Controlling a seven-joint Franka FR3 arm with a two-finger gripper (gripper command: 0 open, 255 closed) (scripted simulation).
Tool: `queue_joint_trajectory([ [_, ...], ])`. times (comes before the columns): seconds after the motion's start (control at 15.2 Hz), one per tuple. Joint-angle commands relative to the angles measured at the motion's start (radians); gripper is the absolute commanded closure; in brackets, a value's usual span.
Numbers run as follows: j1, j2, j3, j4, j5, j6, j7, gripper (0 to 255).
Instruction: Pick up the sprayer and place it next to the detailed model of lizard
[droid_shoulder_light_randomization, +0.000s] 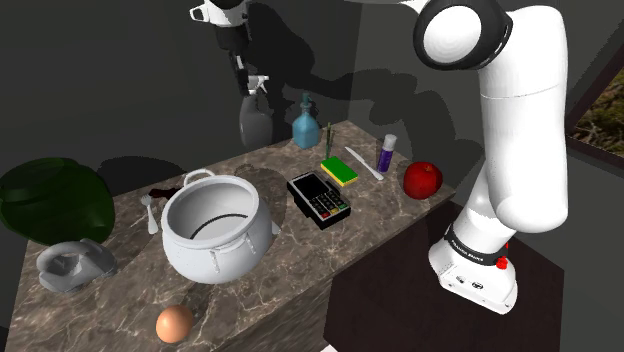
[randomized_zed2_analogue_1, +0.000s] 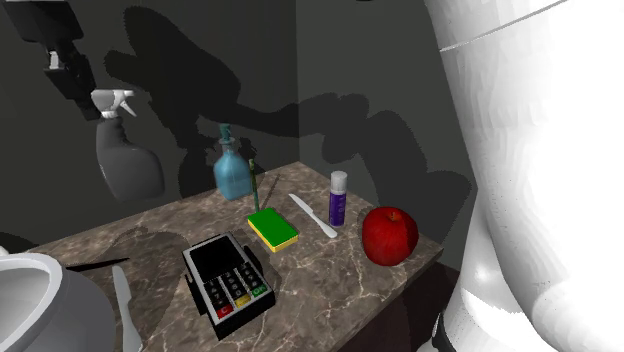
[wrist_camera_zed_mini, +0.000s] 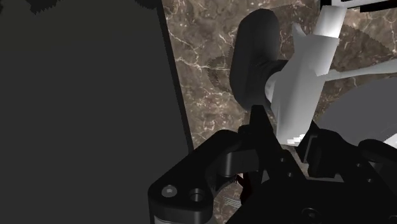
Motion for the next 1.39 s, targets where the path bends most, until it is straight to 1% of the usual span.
queue_joint_trajectory([
  [0.0, -0.001, -0.005, 0.000, -0.035, 0.000, 0.031, 0.001, 255],
  [0.46, -0.002, -0.017, 0.000, -0.147, -0.001, 0.131, 0.009, 255],
  [1.12, -0.004, -0.007, -0.001, -0.274, -0.004, 0.267, 0.019, 255],
  [1.32, -0.004, -0.007, -0.001, -0.274, -0.004, 0.267, 0.019, 255],
])
